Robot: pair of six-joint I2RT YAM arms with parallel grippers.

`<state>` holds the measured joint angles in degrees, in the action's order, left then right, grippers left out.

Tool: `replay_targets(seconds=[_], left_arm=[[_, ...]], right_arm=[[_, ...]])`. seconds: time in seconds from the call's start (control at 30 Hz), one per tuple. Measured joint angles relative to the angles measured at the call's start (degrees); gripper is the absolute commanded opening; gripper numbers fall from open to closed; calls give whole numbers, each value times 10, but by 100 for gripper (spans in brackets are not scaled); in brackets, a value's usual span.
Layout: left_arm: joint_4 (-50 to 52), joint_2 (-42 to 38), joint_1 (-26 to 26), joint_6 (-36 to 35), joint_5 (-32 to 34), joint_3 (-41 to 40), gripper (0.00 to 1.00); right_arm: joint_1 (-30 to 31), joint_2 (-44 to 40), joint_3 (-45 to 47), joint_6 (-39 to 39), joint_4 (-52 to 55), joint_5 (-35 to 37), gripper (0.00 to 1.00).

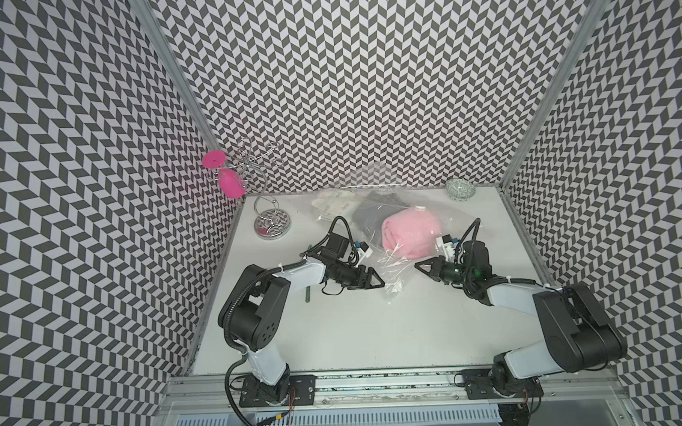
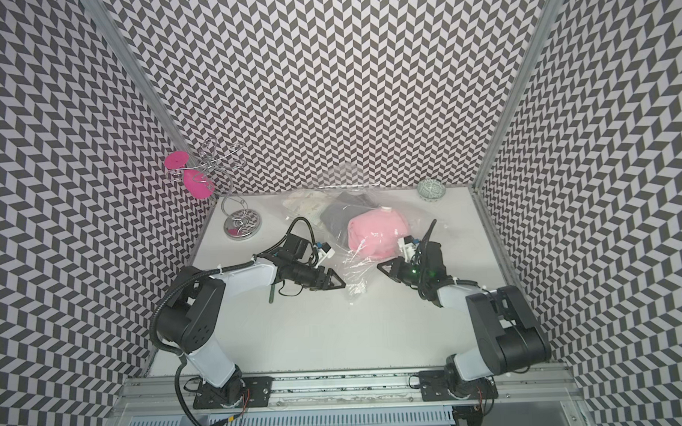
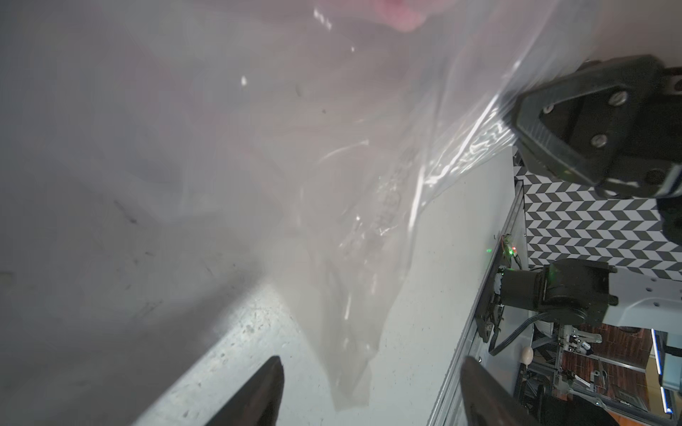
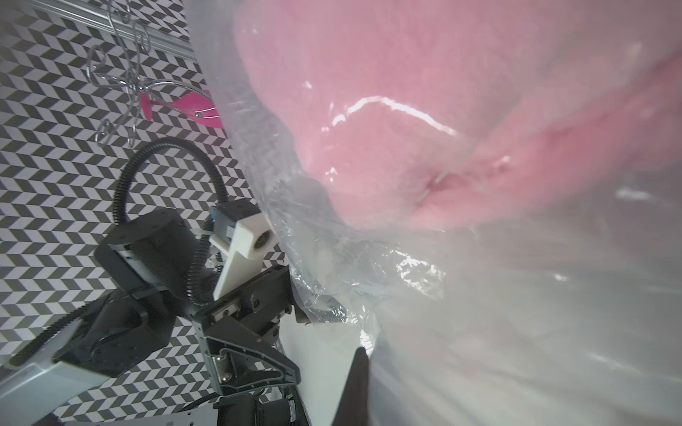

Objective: Place the folded towel into the vacuum bag
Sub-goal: Adjust the vacuum bag at the center of the board.

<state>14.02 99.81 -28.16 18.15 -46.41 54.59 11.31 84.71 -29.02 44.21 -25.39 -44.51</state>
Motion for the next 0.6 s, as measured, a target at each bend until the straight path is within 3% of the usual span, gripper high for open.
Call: replay_targets(seconds=[0.4,0.6], left_arm=[[-42,57,-16,19,-22,31,70],[-59,63,-19,28,-37,34,41]], right_arm=[[-3,-11,39,22,-38,-54,0],[-3,-45,51,26,-42,-65,0]])
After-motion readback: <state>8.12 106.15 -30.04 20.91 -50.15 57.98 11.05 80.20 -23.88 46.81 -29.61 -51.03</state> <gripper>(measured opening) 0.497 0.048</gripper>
